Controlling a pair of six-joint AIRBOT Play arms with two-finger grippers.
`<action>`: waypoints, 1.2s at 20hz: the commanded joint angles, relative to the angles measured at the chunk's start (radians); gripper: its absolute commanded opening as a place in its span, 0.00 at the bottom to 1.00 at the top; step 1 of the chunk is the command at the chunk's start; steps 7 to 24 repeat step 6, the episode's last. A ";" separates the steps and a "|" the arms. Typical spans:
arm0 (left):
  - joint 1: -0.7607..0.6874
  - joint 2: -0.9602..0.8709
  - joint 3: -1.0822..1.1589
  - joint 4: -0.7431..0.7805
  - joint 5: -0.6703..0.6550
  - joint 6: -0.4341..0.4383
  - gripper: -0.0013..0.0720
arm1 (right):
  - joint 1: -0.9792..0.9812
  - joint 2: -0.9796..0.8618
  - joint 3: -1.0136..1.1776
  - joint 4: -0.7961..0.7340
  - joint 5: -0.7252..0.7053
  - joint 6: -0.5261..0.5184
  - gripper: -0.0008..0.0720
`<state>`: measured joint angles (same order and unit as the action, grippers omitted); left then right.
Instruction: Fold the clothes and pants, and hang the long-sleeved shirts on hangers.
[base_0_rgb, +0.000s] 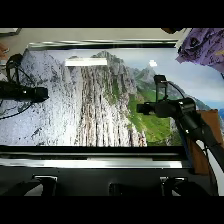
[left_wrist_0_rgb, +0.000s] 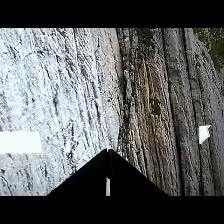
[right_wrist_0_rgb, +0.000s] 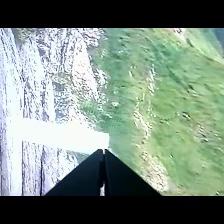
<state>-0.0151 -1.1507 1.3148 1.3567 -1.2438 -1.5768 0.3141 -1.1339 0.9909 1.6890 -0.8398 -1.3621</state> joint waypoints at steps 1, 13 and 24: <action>-0.001 0.014 -0.024 0.006 0.007 0.003 0.04 | 0.020 -0.003 0.001 -0.045 0.005 -0.014 0.05; -0.001 0.014 -0.024 0.005 0.007 0.003 0.04 | 0.020 -0.003 0.001 -0.045 0.004 -0.014 0.05; -0.001 0.014 -0.024 0.005 0.007 0.003 0.04 | 0.020 -0.003 0.001 -0.045 0.004 -0.014 0.05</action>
